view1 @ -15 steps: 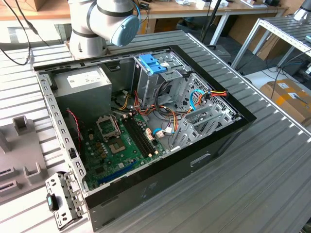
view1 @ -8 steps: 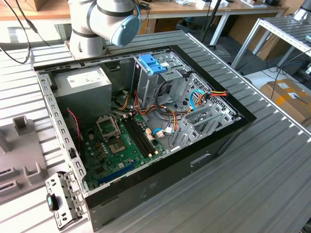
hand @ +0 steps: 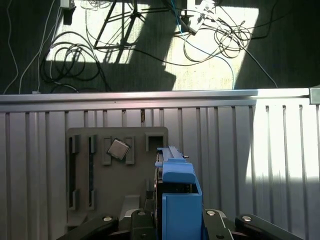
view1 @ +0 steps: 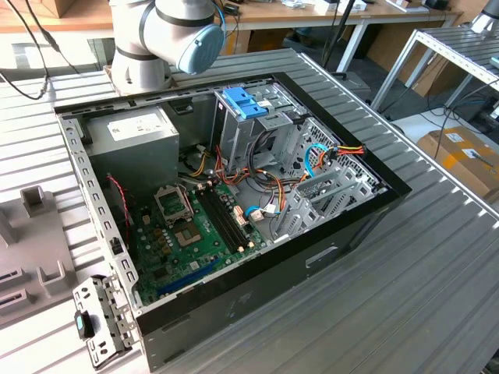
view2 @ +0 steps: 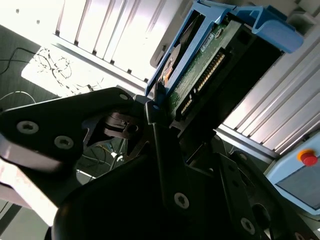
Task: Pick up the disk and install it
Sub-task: 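Pick up the disk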
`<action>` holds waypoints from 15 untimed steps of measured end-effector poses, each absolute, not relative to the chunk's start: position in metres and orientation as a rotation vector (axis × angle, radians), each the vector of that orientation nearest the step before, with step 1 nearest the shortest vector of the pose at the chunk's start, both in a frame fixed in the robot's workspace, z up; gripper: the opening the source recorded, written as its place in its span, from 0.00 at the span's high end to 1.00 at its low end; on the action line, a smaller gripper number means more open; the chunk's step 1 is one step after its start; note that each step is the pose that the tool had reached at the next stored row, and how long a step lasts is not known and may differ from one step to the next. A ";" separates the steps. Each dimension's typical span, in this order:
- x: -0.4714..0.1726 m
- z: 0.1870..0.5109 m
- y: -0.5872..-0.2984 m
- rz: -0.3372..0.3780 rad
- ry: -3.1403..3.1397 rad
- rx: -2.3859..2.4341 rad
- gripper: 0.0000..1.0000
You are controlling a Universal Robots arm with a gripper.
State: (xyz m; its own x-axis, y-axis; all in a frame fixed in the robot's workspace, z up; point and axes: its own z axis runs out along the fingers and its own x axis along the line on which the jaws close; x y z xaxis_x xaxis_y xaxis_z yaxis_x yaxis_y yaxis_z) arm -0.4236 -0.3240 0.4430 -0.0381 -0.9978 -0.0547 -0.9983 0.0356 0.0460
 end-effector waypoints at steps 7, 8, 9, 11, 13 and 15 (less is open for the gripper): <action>-0.423 0.452 -0.324 0.111 2.255 -2.174 0.64; -0.423 0.453 -0.324 0.111 2.255 -2.173 0.64; -0.423 0.455 -0.324 0.112 2.255 -2.174 0.64; -0.423 0.457 -0.324 0.112 2.255 -2.174 0.64; -0.423 0.459 -0.324 0.111 2.255 -2.174 0.64; -0.423 0.462 -0.324 0.111 2.255 -2.174 0.64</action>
State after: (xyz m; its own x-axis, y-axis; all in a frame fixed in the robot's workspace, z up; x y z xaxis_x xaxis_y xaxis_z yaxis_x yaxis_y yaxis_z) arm -0.4229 -0.3240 0.4619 -0.0380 -0.9978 -0.0547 -0.9983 0.0355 0.0460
